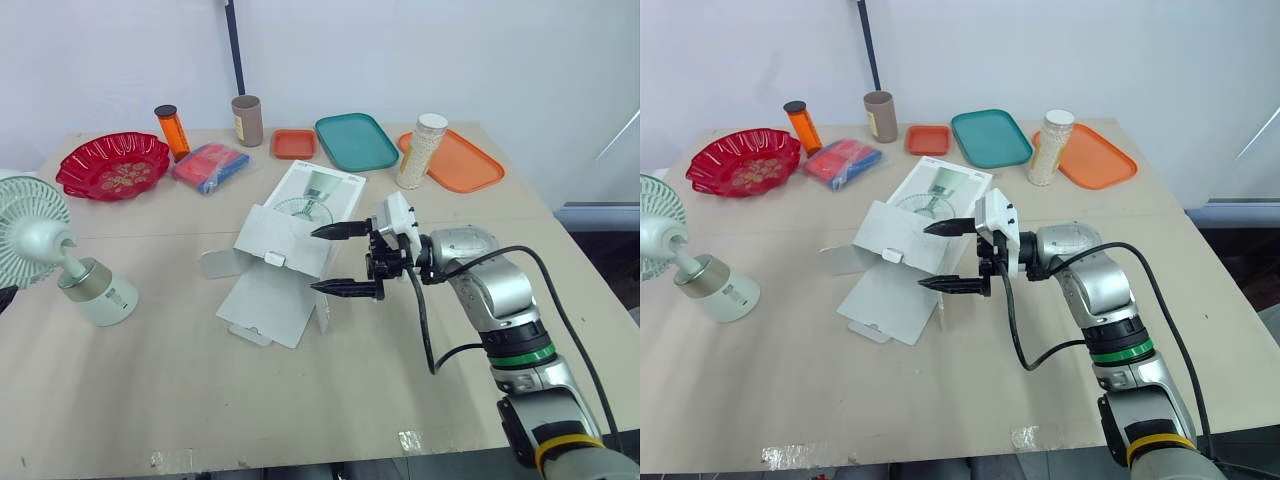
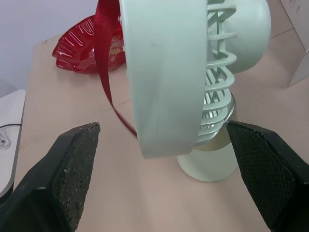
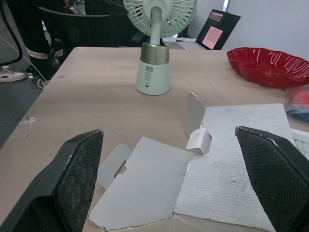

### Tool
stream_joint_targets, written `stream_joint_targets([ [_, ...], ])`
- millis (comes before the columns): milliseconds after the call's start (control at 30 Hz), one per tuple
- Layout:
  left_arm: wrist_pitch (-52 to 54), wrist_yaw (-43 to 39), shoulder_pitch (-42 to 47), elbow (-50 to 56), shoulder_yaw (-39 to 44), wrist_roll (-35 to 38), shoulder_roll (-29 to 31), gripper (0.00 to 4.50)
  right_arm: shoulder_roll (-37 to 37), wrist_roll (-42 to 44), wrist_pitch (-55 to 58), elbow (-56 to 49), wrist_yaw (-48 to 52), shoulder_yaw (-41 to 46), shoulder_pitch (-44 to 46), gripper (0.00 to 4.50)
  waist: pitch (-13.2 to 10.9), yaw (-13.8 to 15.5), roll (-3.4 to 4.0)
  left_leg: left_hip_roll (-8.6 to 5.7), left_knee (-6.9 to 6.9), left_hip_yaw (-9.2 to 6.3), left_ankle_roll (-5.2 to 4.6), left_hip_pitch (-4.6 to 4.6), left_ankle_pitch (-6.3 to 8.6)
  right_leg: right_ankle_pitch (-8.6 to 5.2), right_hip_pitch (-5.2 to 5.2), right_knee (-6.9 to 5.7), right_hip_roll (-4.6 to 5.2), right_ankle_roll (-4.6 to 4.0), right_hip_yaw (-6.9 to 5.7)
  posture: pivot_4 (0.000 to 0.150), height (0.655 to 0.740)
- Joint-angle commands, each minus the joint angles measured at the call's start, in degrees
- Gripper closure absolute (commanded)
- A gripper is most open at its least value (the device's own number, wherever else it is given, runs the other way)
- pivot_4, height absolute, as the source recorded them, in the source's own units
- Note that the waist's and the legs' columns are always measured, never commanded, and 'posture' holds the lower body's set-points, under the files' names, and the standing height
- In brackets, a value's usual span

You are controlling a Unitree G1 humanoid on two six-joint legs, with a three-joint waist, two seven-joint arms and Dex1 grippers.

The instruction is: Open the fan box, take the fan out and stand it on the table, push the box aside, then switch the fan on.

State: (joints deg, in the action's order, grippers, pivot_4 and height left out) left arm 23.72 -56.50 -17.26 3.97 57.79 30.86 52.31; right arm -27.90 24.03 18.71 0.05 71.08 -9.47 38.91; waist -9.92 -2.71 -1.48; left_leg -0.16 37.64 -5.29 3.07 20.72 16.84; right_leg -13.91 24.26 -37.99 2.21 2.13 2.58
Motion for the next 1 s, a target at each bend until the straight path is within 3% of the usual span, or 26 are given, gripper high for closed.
stream_joint_targets([
  [33,-2.1,-0.5,1.0,-0.3,2.8,0.8,1.0,0.06,0.1,0.1,-1.3,-1.4,0.5,0.1,0.4,0.00,0.0,0.0,0.00,0.00,0.00,0.00,0.00,0.00,0.00,0.00,0.00,0.00,0.00,0.00,0.00,0.150,0.7400],
  [333,-0.2,2.0,5.9,2.7,10.2,8.0,1.0,0.06,-0.1,0.2,-1.8,-1.0,1.3,0.1,0.7,0.00,0.0,-0.1,-0.01,0.01,0.00,0.00,0.00,0.00,0.00,0.00,0.00,0.00,0.02,0.00,-0.02,0.150,0.7400],
  [667,16.2,16.3,16.5,14.3,15.6,29.3,6.8,0.06,0.2,0.1,-1.8,0.7,2.3,0.2,2.4,0.00,0.0,0.0,-0.08,0.00,0.01,-0.03,0.04,-0.01,0.01,0.00,-0.01,-0.01,0.07,0.00,-0.09,0.150,0.7400],
  [800,19.4,23.6,22.1,23.4,10.1,40.9,9.3,0.06,0.4,0.3,-1.5,0.4,2.0,0.1,2.5,0.00,0.0,0.0,-0.14,0.01,0.01,-0.06,0.05,-0.01,0.00,0.00,-0.01,-0.02,0.05,0.00,-0.09,0.150,0.7400],
  [1000,18.1,27.9,22.6,34.8,-6.5,44.7,5.7,0.06,-0.2,0.5,0.4,-1.4,0.5,0.6,2.1,0.00,-0.1,0.0,0.03,-0.02,0.00,-0.01,0.13,-0.03,-0.01,0.00,0.00,-0.05,0.04,0.00,-0.02,0.150,0.7400],
])
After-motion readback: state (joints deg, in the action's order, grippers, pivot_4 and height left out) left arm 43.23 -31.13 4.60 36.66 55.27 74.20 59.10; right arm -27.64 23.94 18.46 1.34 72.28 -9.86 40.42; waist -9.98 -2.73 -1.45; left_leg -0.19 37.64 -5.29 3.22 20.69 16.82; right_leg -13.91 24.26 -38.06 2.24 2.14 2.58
